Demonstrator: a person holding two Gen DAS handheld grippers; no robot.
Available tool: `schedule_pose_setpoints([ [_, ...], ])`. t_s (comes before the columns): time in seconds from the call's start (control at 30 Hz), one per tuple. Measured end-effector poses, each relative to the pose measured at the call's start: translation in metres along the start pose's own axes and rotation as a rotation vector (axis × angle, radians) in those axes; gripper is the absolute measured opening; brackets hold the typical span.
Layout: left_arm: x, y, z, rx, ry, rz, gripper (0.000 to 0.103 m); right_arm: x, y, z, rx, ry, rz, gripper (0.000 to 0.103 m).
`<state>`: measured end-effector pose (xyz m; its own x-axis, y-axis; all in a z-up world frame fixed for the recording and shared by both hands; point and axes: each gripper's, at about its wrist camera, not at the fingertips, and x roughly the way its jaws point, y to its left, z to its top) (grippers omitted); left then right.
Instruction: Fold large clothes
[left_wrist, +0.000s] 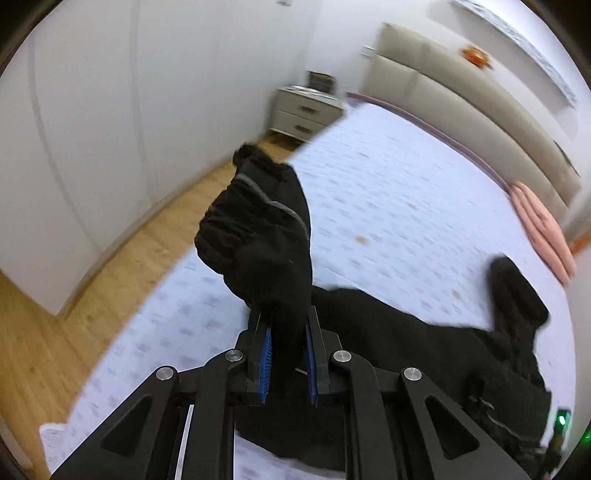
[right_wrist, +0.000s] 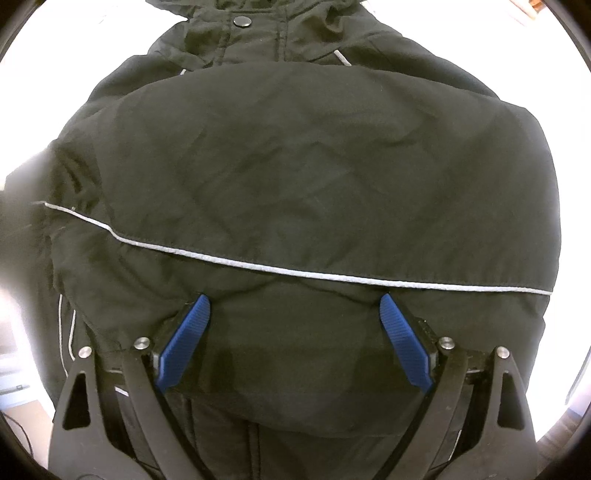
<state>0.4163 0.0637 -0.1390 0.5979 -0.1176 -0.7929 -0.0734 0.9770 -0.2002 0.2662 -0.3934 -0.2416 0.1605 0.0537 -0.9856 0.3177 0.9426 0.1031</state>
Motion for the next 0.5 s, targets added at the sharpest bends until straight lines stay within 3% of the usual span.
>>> schedule_pose_setpoints([
  [0.3,-0.02,-0.123,-0.069,0.308,-0.014,0.005,0.015,-0.019,-0.011,-0.018,0.002,-0.043,0.04,0.089],
  [0.5,-0.034,-0.202,-0.12,0.47,0.015,-0.1,0.015,-0.039,-0.024,-0.035,-0.007,-0.082,0.063,0.089],
])
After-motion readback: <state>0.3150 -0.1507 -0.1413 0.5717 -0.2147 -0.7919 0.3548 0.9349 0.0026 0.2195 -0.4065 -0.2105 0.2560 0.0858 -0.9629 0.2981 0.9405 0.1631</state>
